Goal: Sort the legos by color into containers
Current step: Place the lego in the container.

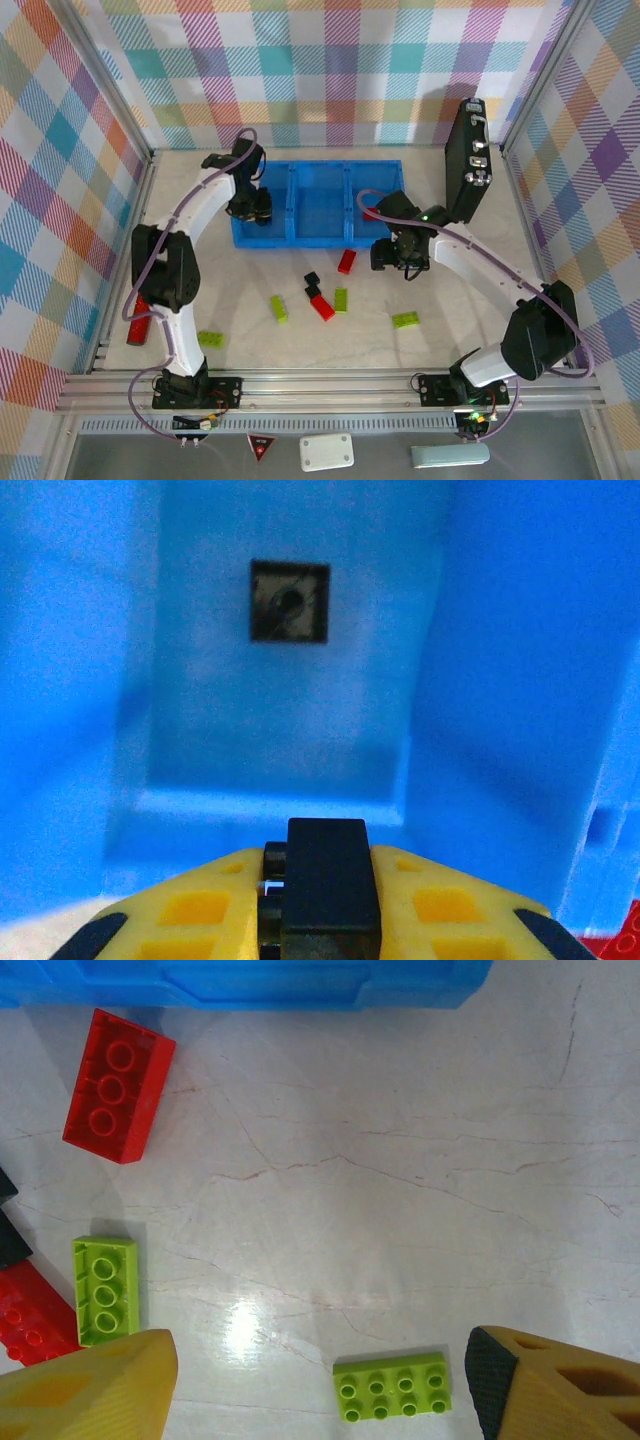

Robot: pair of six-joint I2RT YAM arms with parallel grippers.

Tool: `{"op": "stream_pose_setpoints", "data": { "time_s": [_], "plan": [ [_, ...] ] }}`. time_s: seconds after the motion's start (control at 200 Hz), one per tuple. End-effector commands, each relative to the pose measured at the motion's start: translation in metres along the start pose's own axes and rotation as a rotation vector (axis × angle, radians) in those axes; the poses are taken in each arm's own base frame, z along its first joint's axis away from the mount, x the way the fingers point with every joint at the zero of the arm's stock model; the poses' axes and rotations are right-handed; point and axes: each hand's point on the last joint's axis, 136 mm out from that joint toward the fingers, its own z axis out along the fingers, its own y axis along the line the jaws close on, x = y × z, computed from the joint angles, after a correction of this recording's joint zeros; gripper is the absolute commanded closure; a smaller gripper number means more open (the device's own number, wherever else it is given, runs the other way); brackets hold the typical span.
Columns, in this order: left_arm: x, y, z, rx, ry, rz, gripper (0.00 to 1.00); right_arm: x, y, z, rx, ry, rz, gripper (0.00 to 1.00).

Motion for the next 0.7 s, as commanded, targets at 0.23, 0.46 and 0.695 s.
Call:
{"op": "stream_pose_setpoints", "data": {
  "time_s": [0.23, 0.46, 0.695],
  "plan": [
    [-0.027, -0.014, 0.037, 0.032, 0.061, 0.044, 0.73, 0.011, -0.012, -0.012, 0.04, -0.003, 0.01, 0.23],
    [-0.037, -0.013, 0.057, 0.015, 0.08, 0.053, 0.73, 0.016, -0.018, -0.014, 0.052, -0.005, 0.015, 0.23],
    [-0.038, -0.019, 0.075, 0.043, 0.107, 0.046, 0.72, 0.02, -0.02, -0.014, 0.055, 0.002, 0.022, 0.23]
  ]
}}
